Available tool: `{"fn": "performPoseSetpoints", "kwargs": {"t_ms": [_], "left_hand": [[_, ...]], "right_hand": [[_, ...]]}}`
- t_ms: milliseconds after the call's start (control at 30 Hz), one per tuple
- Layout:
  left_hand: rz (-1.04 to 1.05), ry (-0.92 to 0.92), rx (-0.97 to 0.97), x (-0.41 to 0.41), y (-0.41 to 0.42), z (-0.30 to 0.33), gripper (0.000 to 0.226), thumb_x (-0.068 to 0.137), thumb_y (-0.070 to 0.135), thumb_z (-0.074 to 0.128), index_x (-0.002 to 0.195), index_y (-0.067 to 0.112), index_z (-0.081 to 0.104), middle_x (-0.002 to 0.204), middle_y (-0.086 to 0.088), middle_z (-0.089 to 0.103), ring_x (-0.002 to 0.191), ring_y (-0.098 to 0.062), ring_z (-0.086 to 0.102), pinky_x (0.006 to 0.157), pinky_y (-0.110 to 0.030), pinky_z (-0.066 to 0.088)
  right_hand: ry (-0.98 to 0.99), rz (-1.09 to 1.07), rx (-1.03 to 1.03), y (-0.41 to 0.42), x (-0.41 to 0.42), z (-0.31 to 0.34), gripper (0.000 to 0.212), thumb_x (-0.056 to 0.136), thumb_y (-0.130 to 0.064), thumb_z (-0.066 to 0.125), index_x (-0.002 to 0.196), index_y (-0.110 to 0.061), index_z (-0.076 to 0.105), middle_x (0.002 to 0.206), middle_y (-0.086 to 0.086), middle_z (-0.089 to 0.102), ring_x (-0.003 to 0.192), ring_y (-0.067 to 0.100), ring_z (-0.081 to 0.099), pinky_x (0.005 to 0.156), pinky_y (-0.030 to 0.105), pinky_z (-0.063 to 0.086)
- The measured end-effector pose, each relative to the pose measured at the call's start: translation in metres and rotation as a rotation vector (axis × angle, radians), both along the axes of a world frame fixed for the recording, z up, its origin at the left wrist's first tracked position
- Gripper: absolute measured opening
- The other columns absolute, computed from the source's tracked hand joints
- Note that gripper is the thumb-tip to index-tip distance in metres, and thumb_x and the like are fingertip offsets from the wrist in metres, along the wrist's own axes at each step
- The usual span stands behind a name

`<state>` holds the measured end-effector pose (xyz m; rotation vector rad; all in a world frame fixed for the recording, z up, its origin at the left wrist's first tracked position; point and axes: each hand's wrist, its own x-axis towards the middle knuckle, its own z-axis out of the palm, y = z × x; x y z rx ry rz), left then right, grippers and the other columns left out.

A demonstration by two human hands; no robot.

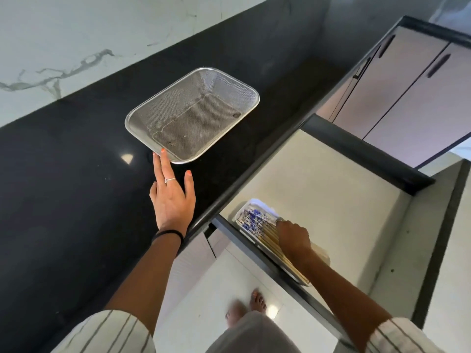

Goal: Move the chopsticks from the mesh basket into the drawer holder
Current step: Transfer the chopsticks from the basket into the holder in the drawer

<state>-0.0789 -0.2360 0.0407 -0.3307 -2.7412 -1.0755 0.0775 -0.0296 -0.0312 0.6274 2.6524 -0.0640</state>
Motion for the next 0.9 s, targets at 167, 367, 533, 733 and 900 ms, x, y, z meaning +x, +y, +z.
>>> {"fn": "performPoseSetpoints", "kwargs": {"t_ms": [167, 367, 533, 733, 900], "left_hand": [[-0.001, -0.01, -0.005, -0.003, 0.0, 0.0, 0.065, 0.103, 0.039, 0.038, 0.156, 0.023, 0.005, 0.164, -0.006, 0.009, 0.118, -0.022, 0.055, 0.114, -0.054, 0.028], [0.0, -0.015, -0.006, -0.004, 0.001, 0.001, 0.066, 0.102, 0.041, 0.039, 0.155, 0.024, 0.005, 0.164, -0.005, 0.01, 0.103, -0.007, 0.049, 0.113, -0.055, 0.028], [0.007, -0.013, -0.02, -0.005, 0.003, 0.001, 0.066, 0.101, 0.042, 0.041, 0.155, 0.025, 0.005, 0.164, -0.004, 0.01, 0.093, -0.004, 0.047, 0.113, -0.054, 0.028], [0.007, -0.023, -0.021, -0.005, 0.003, 0.001, 0.066, 0.101, 0.044, 0.04, 0.154, 0.027, 0.006, 0.164, -0.004, 0.011, 0.092, -0.005, 0.047, 0.114, -0.054, 0.026], [0.011, -0.022, -0.018, -0.004, 0.002, 0.001, 0.065, 0.101, 0.045, 0.039, 0.154, 0.028, 0.006, 0.164, -0.004, 0.01, 0.092, -0.003, 0.046, 0.114, -0.053, 0.025]], "right_hand": [[-0.001, 0.111, 0.048, -0.001, -0.004, -0.01, 0.027, 0.095, -0.002, 0.041, 0.114, -0.01, 0.057, 0.113, 0.007, 0.067, 0.101, 0.027, 0.068, 0.082, 0.037, 0.054], [0.065, 0.11, -0.058, 0.002, 0.012, -0.029, 0.047, 0.094, -0.007, 0.048, 0.139, -0.007, 0.035, 0.146, 0.013, 0.039, 0.125, 0.03, 0.052, 0.097, 0.039, 0.049], [0.112, 0.103, -0.208, 0.008, 0.032, -0.037, 0.059, 0.089, -0.007, 0.055, 0.143, -0.016, 0.033, 0.15, 0.007, 0.035, 0.137, 0.027, 0.037, 0.111, 0.036, 0.037], [0.124, 0.156, -0.3, 0.02, 0.045, -0.038, 0.05, 0.097, -0.016, 0.046, 0.144, -0.026, 0.034, 0.155, 0.003, 0.028, 0.14, 0.026, 0.034, 0.116, 0.036, 0.032], [0.092, 0.192, -0.297, 0.023, 0.048, -0.038, 0.05, 0.099, -0.024, 0.046, 0.146, -0.029, 0.029, 0.153, 0.005, 0.025, 0.136, 0.026, 0.04, 0.114, 0.037, 0.037]]}}
